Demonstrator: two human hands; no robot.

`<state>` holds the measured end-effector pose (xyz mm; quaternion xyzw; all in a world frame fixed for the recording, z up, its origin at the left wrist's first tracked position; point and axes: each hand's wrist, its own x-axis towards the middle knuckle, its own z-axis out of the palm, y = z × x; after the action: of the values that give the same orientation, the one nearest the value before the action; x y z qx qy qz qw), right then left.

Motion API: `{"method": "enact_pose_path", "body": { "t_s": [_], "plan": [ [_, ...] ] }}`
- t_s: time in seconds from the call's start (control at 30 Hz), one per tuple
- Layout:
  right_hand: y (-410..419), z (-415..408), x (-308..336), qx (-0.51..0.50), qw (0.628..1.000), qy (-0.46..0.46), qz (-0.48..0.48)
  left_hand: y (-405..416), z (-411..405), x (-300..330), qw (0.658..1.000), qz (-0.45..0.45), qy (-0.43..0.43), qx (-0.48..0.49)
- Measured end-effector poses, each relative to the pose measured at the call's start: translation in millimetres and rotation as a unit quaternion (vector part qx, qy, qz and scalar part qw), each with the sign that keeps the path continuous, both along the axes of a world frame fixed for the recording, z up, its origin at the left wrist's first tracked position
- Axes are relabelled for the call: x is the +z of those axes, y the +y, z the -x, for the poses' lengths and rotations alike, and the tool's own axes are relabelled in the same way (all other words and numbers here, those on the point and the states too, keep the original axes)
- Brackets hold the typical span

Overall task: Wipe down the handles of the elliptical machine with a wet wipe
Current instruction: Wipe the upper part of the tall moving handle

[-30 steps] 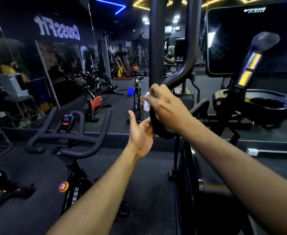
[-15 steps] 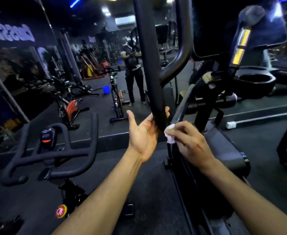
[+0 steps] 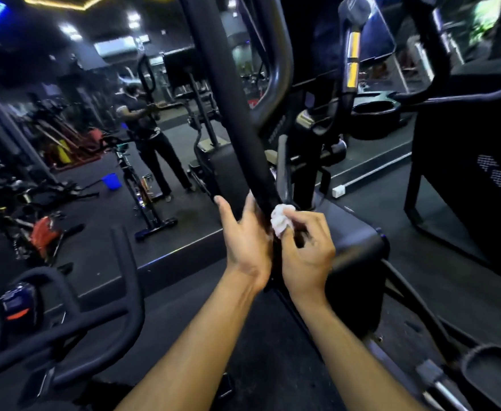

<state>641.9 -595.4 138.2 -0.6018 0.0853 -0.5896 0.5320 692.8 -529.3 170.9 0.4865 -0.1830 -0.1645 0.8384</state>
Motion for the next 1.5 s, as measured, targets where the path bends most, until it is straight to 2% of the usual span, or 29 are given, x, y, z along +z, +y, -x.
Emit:
{"method": "enact_pose_path", "body": {
  "t_s": [0.1, 0.2, 0.3, 0.37, 0.47, 0.57, 0.63, 0.77, 0.83, 0.9, 0.97, 1.0, 1.03, 1.07, 1.13, 1.2, 1.33, 1.43, 1.5],
  "plan": [
    [5.4, -4.1, 24.7, 0.009, 0.999, -0.027, -0.016, 3.8, -0.1, -7.0, 1.0, -0.002, 0.01, -0.007],
    [8.1, -18.0, 27.4, 0.003, 0.999, 0.002, -0.035, 2.9, -2.0, -6.1, 1.0, -0.011, -0.006, 0.003],
    [6.3, -28.3, 6.1, 0.005, 0.984, 0.042, -0.172, -4.3, -2.4, -3.3, 1.0, 0.013, -0.015, -0.024],
    [3.4, -36.2, -9.7, -0.003, 0.97, 0.091, -0.226, -7.5, 0.6, -5.3, 0.999, 0.012, 0.003, -0.032],
    [-5.5, -52.8, -15.5, 0.076, 0.927, 0.112, -0.35, -11.3, 2.0, -16.5, 1.0, 0.003, 0.023, -0.018],
    [-10.9, -58.0, -1.2, 0.178, 0.844, 0.041, -0.505, -11.1, 1.6, -12.9, 1.0, -0.005, 0.024, -0.015],
    [-5.4, -50.4, 10.3, 0.225, 0.803, -0.001, -0.552, -6.2, 0.9, -6.1, 0.999, 0.006, 0.033, -0.03],
    [17.2, -27.3, 24.6, 0.247, 0.793, -0.031, -0.556, 4.7, 1.8, 9.6, 0.997, 0.044, 0.064, -0.009],
    [29.2, -14.9, 37.3, 0.234, 0.817, -0.028, -0.527, 8.1, 5.8, 18.0, 0.997, 0.054, 0.06, -0.005],
    [34.5, -2.8, 55.1, 0.203, 0.875, -0.027, -0.438, 10.5, 9.7, 26.6, 0.997, 0.056, 0.048, 0.003],
    [27.2, 6.7, 77.5, 0.1, 0.966, -0.02, -0.238, 12.1, 10.4, 34.0, 0.998, 0.054, 0.029, 0.008],
    [19.3, 9.9, 89.7, 0.031, 0.993, -0.014, -0.11, 13.4, 10.2, 38.9, 0.998, 0.056, 0.021, 0.009],
    [10.7, 10.3, 99.9, -0.029, 0.999, -0.005, 0.02, 14.8, 9.1, 42.5, 0.998, 0.055, 0.012, 0.008],
    [2.5, 7.2, 106.8, -0.079, 0.987, 0.012, 0.138, 16.1, 8.7, 47.1, 0.999, 0.053, 0.004, 0.007],
    [-5.7, -3.1, 106.2, -0.136, 0.944, 0.06, 0.294, 17.9, 8.1, 54.0, 0.999, 0.046, -0.008, -0.004],
    [-4.5, -8.7, 90.7, -0.149, 0.923, 0.082, 0.345, 20.6, 10.9, 61.0, 0.999, 0.038, -0.027, -0.02],
    [-13.1, 4.3, 64.5, -0.121, 0.922, 0.113, 0.35, 22.3, 18.2, 66.5, 0.998, 0.025, -0.059, -0.028],
    [-19.8, 15.4, 73.6, -0.051, 0.957, 0.122, 0.258, 19.5, 19.0, 74.8, 0.994, 0.019, -0.106, 0.003],
    [-19.5, 23.5, 93.0, -0.039, 0.973, 0.102, 0.201, 17.1, 17.3, 90.0, 0.987, 0.02, -0.155, 0.033]
  ]
}}
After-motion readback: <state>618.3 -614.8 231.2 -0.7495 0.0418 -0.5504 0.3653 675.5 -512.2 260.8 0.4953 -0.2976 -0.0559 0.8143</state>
